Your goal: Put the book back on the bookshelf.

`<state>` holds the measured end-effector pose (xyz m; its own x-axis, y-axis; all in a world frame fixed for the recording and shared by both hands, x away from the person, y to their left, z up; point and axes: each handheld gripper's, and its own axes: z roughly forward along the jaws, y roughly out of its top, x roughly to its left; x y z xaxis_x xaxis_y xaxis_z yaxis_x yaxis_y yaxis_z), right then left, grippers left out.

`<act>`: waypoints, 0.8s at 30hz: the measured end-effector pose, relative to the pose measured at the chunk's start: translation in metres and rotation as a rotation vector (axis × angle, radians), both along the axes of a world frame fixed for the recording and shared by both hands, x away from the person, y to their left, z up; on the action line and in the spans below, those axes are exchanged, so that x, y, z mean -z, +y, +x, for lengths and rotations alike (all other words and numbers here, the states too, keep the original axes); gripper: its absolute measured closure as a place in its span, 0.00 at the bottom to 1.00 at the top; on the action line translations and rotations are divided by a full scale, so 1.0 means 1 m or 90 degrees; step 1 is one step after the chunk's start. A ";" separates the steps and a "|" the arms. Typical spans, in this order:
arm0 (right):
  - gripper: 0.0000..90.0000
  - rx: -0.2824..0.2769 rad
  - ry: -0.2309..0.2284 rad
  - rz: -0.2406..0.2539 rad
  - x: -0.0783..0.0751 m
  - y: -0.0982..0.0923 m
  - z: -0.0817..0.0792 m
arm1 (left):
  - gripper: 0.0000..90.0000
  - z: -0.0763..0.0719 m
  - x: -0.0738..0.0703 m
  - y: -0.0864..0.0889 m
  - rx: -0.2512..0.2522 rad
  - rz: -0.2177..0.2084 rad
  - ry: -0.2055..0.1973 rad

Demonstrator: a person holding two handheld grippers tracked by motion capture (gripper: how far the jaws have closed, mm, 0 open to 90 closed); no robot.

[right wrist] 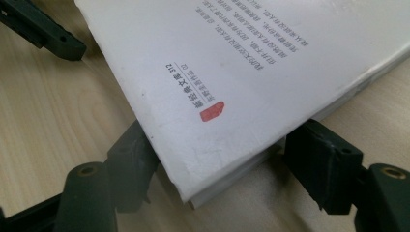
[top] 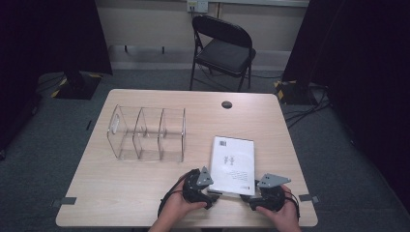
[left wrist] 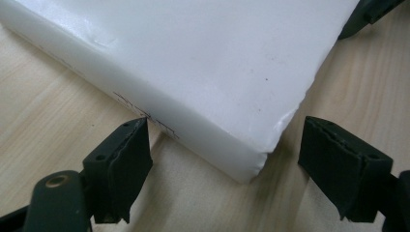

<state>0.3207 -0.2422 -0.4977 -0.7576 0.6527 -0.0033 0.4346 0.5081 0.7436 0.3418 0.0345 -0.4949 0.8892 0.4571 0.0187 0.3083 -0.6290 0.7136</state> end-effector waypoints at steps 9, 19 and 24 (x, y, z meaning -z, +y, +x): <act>0.38 0.000 0.010 -0.008 -0.006 0.003 0.001 | 0.21 0.001 -0.004 -0.006 -0.015 0.032 0.005; 0.59 -0.022 -0.019 0.027 -0.018 0.003 -0.003 | 0.20 0.000 -0.005 -0.008 -0.030 0.038 0.011; 0.63 -0.040 -0.027 0.016 -0.022 0.007 -0.004 | 0.20 -0.002 -0.005 -0.006 -0.022 0.041 -0.036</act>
<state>0.3162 -0.2349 -0.4759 -0.7962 0.6046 -0.0209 0.3701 0.5141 0.7738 0.3398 0.0282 -0.4895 0.8695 0.4840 0.0984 0.2918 -0.6641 0.6884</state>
